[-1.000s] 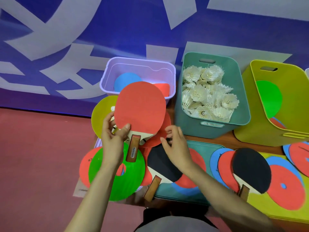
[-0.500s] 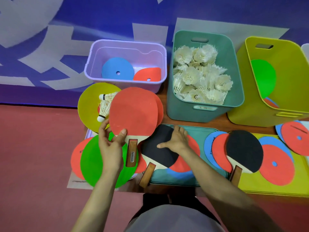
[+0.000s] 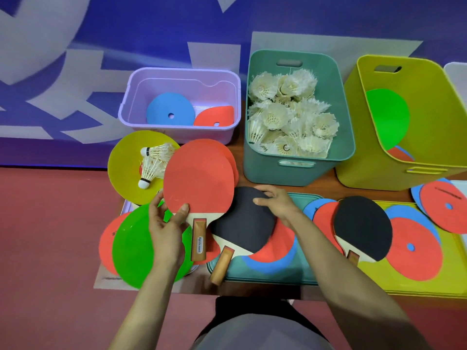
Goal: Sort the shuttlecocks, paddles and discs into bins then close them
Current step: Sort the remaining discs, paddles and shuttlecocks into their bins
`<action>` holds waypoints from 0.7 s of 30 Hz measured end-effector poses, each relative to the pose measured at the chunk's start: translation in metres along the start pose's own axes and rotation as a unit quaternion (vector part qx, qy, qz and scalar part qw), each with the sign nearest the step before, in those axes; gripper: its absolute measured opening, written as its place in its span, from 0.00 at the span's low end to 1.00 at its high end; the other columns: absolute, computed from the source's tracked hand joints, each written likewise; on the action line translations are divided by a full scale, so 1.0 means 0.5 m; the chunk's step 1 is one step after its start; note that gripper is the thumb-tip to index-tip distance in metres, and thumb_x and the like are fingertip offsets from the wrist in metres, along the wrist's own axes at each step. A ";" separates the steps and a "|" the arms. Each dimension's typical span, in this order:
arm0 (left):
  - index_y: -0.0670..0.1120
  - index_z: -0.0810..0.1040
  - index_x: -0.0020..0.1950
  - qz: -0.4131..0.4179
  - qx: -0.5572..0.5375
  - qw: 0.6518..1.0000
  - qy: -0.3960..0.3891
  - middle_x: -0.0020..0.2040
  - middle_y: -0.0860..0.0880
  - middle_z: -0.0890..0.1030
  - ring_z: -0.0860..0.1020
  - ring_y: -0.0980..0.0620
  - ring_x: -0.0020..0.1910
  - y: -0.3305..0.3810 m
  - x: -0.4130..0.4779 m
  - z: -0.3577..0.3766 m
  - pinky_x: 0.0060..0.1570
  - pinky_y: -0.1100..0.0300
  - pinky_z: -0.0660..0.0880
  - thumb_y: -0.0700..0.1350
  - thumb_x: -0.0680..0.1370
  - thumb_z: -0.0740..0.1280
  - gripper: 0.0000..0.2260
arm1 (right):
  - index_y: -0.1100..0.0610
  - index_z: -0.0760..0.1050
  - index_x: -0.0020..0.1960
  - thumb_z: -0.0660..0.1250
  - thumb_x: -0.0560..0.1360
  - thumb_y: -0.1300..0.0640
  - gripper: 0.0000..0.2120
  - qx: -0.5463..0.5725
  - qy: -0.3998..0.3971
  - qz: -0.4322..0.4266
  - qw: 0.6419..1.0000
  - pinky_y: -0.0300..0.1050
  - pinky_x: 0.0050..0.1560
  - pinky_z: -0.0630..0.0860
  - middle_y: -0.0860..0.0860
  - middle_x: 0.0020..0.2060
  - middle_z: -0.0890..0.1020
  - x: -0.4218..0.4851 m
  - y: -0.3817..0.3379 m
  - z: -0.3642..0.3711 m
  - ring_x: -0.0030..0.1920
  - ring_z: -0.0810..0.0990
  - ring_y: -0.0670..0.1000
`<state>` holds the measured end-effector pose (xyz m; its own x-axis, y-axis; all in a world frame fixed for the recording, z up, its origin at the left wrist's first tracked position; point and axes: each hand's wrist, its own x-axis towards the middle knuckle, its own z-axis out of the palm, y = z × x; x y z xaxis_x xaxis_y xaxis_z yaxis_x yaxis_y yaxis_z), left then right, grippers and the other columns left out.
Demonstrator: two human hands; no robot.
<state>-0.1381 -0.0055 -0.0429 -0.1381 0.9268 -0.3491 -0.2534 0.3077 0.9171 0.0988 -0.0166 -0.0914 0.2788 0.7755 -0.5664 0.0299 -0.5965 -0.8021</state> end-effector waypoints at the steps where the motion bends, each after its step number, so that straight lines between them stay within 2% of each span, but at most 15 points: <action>1: 0.50 0.68 0.66 -0.002 0.000 1.000 0.003 0.53 0.48 0.76 0.78 0.55 0.43 -0.002 -0.003 0.003 0.34 0.63 0.76 0.33 0.75 0.67 0.24 | 0.61 0.74 0.62 0.67 0.73 0.71 0.18 0.018 -0.011 0.005 1.000 0.27 0.43 0.75 0.56 0.55 0.77 -0.003 -0.007 -0.016 0.51 0.75 0.48; 2: 0.50 0.68 0.67 -0.003 0.001 1.000 0.007 0.54 0.48 0.76 0.78 0.54 0.44 -0.003 -0.008 0.006 0.34 0.63 0.76 0.33 0.75 0.67 0.24 | 0.62 0.73 0.64 0.65 0.73 0.71 0.20 0.029 -0.020 0.011 0.999 0.25 0.39 0.74 0.55 0.54 0.77 -0.002 -0.010 -0.033 0.52 0.74 0.47; 4: 0.51 0.68 0.67 -0.005 -0.001 1.000 0.013 0.54 0.48 0.76 0.78 0.54 0.45 -0.008 -0.020 0.013 0.36 0.61 0.76 0.33 0.75 0.67 0.24 | 0.62 0.72 0.66 0.64 0.74 0.71 0.20 0.048 -0.037 0.030 0.998 0.26 0.39 0.76 0.56 0.55 0.77 0.005 -0.009 -0.071 0.52 0.76 0.49; 6: 0.51 0.68 0.66 -0.013 -0.008 1.000 0.017 0.53 0.48 0.76 0.78 0.54 0.45 -0.012 -0.034 0.026 0.39 0.59 0.75 0.33 0.75 0.66 0.24 | 0.62 0.72 0.66 0.64 0.75 0.71 0.20 0.040 -0.045 0.049 0.997 0.30 0.40 0.78 0.58 0.55 0.78 0.012 -0.005 -0.110 0.47 0.80 0.49; 8: 0.52 0.68 0.66 -0.027 -0.018 0.999 0.020 0.50 0.48 0.77 0.79 0.54 0.42 -0.022 -0.054 0.044 0.40 0.58 0.75 0.32 0.75 0.65 0.24 | 0.63 0.72 0.65 0.64 0.75 0.71 0.20 0.010 -0.041 0.057 0.997 0.31 0.39 0.78 0.57 0.52 0.79 0.017 0.003 -0.150 0.40 0.81 0.46; 9: 0.51 0.68 0.66 -0.034 -0.024 0.999 0.018 0.48 0.48 0.78 0.79 0.54 0.41 -0.031 -0.065 0.055 0.40 0.58 0.76 0.31 0.75 0.65 0.23 | 0.64 0.72 0.66 0.64 0.74 0.71 0.20 -0.012 -0.039 0.057 0.998 0.33 0.41 0.78 0.58 0.52 0.79 0.021 0.008 -0.166 0.40 0.81 0.46; 11: 0.50 0.68 0.66 -0.046 -0.031 0.998 0.009 0.46 0.48 0.79 0.79 0.55 0.40 -0.056 -0.092 0.077 0.40 0.58 0.77 0.31 0.75 0.64 0.23 | 0.64 0.72 0.65 0.67 0.73 0.70 0.20 -0.089 -0.027 0.041 0.995 0.39 0.51 0.76 0.60 0.56 0.79 0.025 0.019 -0.190 0.52 0.80 0.52; 12: 0.49 0.67 0.67 -0.051 -0.025 0.998 0.006 0.49 0.47 0.80 0.79 0.55 0.41 -0.071 -0.108 0.087 0.39 0.59 0.77 0.31 0.76 0.63 0.23 | 0.64 0.73 0.65 0.69 0.72 0.69 0.21 -0.147 -0.016 0.023 0.989 0.41 0.57 0.73 0.60 0.59 0.78 0.026 0.024 -0.196 0.58 0.78 0.54; 14: 0.47 0.66 0.68 -0.060 -0.011 0.998 0.007 0.53 0.45 0.78 0.78 0.56 0.43 -0.101 -0.140 0.107 0.40 0.59 0.77 0.31 0.76 0.63 0.23 | 0.62 0.73 0.65 0.72 0.71 0.64 0.23 -0.269 0.012 -0.022 0.963 0.44 0.63 0.69 0.59 0.61 0.77 0.021 0.037 -0.196 0.63 0.74 0.56; 16: 0.47 0.66 0.68 -0.074 -0.022 0.997 0.030 0.51 0.47 0.76 0.78 0.56 0.43 -0.127 -0.163 0.123 0.41 0.59 0.77 0.32 0.76 0.64 0.22 | 0.59 0.72 0.66 0.71 0.71 0.60 0.24 -0.355 0.054 -0.070 0.931 0.45 0.65 0.66 0.59 0.61 0.74 -0.001 0.047 -0.190 0.63 0.72 0.58; 18: 0.46 0.67 0.67 -0.080 -0.032 0.994 0.066 0.47 0.50 0.72 0.75 0.52 0.47 -0.147 -0.176 0.133 0.46 0.57 0.76 0.34 0.76 0.65 0.21 | 0.59 0.69 0.65 0.69 0.73 0.56 0.23 -0.390 0.095 -0.102 0.910 0.47 0.65 0.64 0.57 0.61 0.71 -0.034 0.053 -0.181 0.64 0.68 0.58; 20: 0.44 0.68 0.65 -0.071 -0.032 0.993 0.086 0.47 0.49 0.72 0.73 0.50 0.48 -0.158 -0.182 0.138 0.49 0.56 0.74 0.34 0.76 0.65 0.18 | 0.60 0.66 0.63 0.69 0.73 0.50 0.24 -0.419 0.099 -0.104 0.897 0.47 0.62 0.65 0.57 0.60 0.70 -0.071 0.064 -0.168 0.63 0.68 0.58; 21: 0.44 0.69 0.64 -0.065 -0.032 0.993 0.094 0.47 0.49 0.73 0.74 0.51 0.47 -0.160 -0.185 0.139 0.48 0.57 0.75 0.33 0.77 0.64 0.17 | 0.61 0.65 0.62 0.68 0.73 0.46 0.26 -0.436 0.083 -0.091 0.891 0.47 0.60 0.66 0.57 0.59 0.70 -0.089 0.070 -0.159 0.62 0.69 0.58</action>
<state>-0.0386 -0.1006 -0.0704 -0.2740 0.8219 -0.4994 -0.3405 0.4028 0.8496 0.1636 -0.0885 -0.0794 0.3282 0.8781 -0.3481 0.8042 -0.4530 -0.3846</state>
